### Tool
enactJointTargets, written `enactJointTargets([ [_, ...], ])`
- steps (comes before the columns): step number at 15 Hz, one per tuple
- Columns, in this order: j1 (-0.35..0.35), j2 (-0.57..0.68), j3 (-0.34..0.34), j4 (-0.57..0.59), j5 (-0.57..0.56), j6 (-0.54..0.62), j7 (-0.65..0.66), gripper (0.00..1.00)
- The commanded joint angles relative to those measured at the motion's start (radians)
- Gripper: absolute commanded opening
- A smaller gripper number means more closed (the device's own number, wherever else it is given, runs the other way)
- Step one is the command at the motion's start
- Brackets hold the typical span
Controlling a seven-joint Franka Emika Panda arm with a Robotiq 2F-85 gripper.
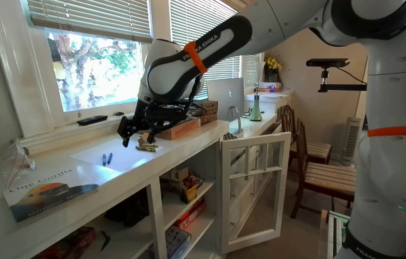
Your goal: Use the blue crayon to color the paper
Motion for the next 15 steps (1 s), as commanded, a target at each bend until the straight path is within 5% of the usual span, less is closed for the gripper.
enactJointTargets([
  [1,0.023,0.085,-0.021,0.1,-0.021,-0.026,0.025,1.0],
  [15,0.064,0.235,-0.064,0.341,-0.043,-0.225,0.053,1.0],
])
